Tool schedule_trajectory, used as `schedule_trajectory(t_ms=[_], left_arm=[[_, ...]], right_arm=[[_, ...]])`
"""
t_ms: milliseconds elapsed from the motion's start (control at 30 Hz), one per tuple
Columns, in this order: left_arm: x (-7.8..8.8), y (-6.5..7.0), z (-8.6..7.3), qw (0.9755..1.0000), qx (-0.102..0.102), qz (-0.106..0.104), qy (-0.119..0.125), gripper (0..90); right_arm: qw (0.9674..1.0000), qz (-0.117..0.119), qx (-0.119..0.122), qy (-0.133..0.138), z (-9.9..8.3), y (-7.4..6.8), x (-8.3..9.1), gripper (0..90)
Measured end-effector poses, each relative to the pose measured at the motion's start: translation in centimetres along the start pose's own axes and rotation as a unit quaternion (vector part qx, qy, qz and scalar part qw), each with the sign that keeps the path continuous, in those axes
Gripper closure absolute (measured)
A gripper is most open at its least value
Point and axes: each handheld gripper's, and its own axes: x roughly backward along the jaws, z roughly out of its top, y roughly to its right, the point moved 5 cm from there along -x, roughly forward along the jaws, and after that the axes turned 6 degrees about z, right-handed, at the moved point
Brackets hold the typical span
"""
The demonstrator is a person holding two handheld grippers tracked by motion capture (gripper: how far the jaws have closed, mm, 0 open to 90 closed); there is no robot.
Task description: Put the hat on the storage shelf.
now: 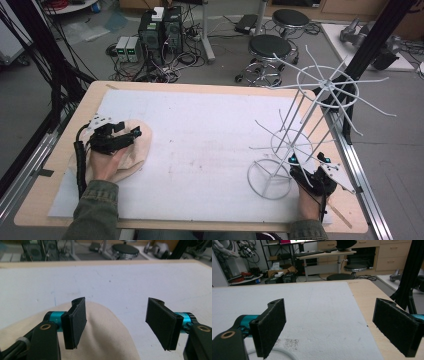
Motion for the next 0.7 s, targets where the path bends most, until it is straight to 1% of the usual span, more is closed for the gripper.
schedule_trajectory(t_ms=[33, 67, 133, 167, 267, 333, 367, 467, 500, 533, 567, 600, 633, 667, 700], left_arm=[[0.0, 0.0, 0.0, 1.0, 0.0, 0.0, 0.0, 33.0], [-0.6, 0.4, 0.0, 0.9998, -0.001, -0.003, -0.017, 33.2], [-1.0, 0.6, -0.1, 0.9995, -0.002, 0.0, -0.032, 33.6], [-1.0, 0.6, -0.2, 0.9992, -0.003, 0.005, -0.039, 33.6], [-1.0, 0.2, -0.4, 0.9982, 0.005, 0.017, -0.058, 34.3], [-0.8, -0.1, -0.4, 0.9977, 0.007, 0.023, -0.064, 34.3], [-0.7, -0.2, -0.4, 0.9974, 0.012, 0.024, -0.066, 34.3], [-0.7, -0.4, -0.5, 0.9962, 0.029, 0.019, -0.08, 34.6], [-0.7, -0.4, -0.5, 0.9962, 0.029, 0.019, -0.08, 34.7], [-0.9, -0.4, -0.7, 0.9945, 0.037, 0.016, -0.097, 35.3], [-1.0, -0.3, -0.9, 0.9937, 0.043, 0.014, -0.103, 35.3], [-1.0, -0.3, -0.9, 0.9937, 0.043, 0.014, -0.103, 35.7], [-1.3, -0.1, -1.1, 0.9924, 0.041, 0.018, -0.114, 36.9], [-1.4, 0.0, -1.1, 0.9919, 0.045, 0.015, -0.118, 37.6], [-1.4, 0.0, -1.1, 0.9919, 0.045, 0.015, -0.118, 38.2]], right_arm=[[1.0, 0.0, -0.001, -0.001, 0.0, 0.0, 0.0, 10.5], [1.0, 0.0, -0.002, 0.0, 0.0, 0.0, 0.0, 10.5], [1.0, -0.001, -0.002, 0.002, 0.0, 0.0, 0.0, 10.5], [1.0, -0.001, -0.003, 0.001, 0.0, 0.0, 0.1, 10.5], [1.0, -0.001, -0.001, 0.001, 0.0, 0.0, 0.1, 10.5], [1.0, -0.001, 0.0, 0.001, 0.0, 0.0, 0.0, 10.5], [1.0, 0.0, 0.0, 0.001, 0.0, 0.0, 0.0, 10.5], [1.0, -0.001, 0.0, -0.001, 0.0, -0.1, 0.0, 10.5], [1.0, 0.0, 0.001, 0.0, 0.0, -0.1, 0.0, 10.5], [1.0, 0.001, -0.001, 0.0, 0.0, -0.2, 0.0, 10.5], [1.0, 0.0, 0.0, 0.001, 0.0, -0.2, 0.0, 10.5], [1.0, 0.0, -0.001, 0.0, 0.0, -0.2, 0.0, 10.5], [1.0, 0.0, -0.001, -0.001, 0.0, -0.2, 0.0, 10.5], [1.0, 0.0, -0.001, 0.0, 0.0, -0.2, 0.0, 10.5], [1.0, 0.0, -0.001, 0.001, 0.0, -0.2, 0.0, 10.5]])
